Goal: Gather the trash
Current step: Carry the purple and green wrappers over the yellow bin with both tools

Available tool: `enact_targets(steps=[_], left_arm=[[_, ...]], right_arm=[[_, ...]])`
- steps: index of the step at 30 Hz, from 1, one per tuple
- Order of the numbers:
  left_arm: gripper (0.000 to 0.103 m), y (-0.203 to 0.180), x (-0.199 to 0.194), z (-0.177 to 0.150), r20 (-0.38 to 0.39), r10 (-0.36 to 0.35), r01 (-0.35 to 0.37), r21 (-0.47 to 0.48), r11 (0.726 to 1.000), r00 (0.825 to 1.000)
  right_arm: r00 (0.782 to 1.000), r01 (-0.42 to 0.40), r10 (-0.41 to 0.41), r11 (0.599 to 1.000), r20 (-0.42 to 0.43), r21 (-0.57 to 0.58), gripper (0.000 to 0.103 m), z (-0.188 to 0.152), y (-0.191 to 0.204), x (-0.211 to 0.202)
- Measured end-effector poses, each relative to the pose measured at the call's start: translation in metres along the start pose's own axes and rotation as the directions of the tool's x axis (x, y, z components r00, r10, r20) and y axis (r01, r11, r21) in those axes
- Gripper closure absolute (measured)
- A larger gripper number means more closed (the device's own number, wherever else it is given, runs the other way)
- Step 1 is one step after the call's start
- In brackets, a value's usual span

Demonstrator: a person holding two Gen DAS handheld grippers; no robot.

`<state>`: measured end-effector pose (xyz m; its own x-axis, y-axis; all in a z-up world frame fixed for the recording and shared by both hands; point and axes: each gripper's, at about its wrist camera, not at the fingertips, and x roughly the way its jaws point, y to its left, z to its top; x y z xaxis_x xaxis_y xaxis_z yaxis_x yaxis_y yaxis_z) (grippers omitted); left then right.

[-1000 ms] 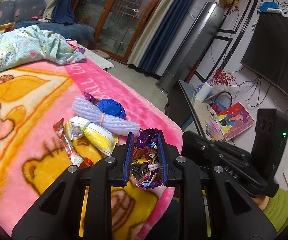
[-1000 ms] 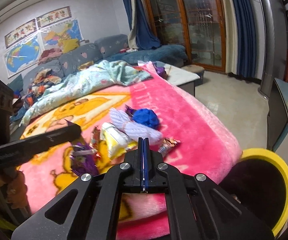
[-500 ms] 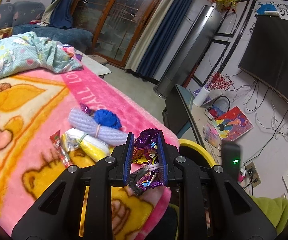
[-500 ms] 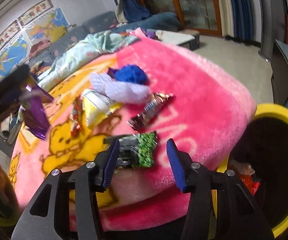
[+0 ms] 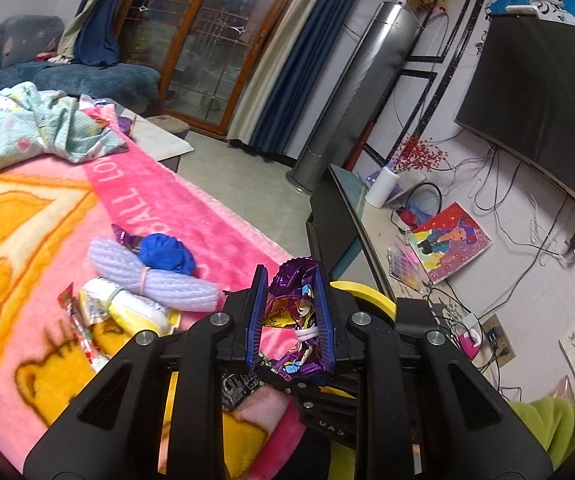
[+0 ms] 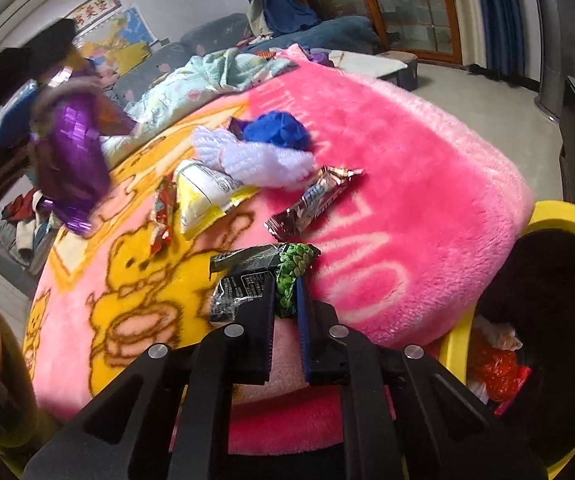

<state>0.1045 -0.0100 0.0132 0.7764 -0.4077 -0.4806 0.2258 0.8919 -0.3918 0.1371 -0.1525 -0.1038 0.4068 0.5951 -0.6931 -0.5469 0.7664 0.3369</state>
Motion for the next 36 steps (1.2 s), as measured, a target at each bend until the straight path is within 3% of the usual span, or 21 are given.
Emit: enact_targets(steps=[5, 14, 24, 36], left_arm=[[0.086, -0.013, 0.009, 0.002, -0.009, -0.016, 0.017, 0.028, 0.999, 1.0], [0.086, -0.041, 0.026, 0.0, -0.033, -0.061, 0.063, 0.081, 0.995, 0.998], [0.086, -0.067, 0.048, -0.004, -0.064, -0.106, 0.113, 0.132, 0.985, 0.992], [0.086, -0.103, 0.08, -0.018, -0.117, -0.154, 0.174, 0.187, 0.967, 0.981]], right_arm=[[0.997, 0.048, -0.048, 0.999, 0.063, 0.003, 0.093, 0.006, -0.014, -0.028], [0.973, 0.143, -0.163, 0.982, 0.164, 0.123, 0.093, 0.013, -0.065, -0.074], [0.924, 0.218, -0.274, 0.95, 0.265, 0.222, 0.093, 0.012, -0.106, -0.123], [0.868, 0.305, -0.403, 0.894, 0.289, 0.329, 0.093, 0.003, -0.148, -0.157]])
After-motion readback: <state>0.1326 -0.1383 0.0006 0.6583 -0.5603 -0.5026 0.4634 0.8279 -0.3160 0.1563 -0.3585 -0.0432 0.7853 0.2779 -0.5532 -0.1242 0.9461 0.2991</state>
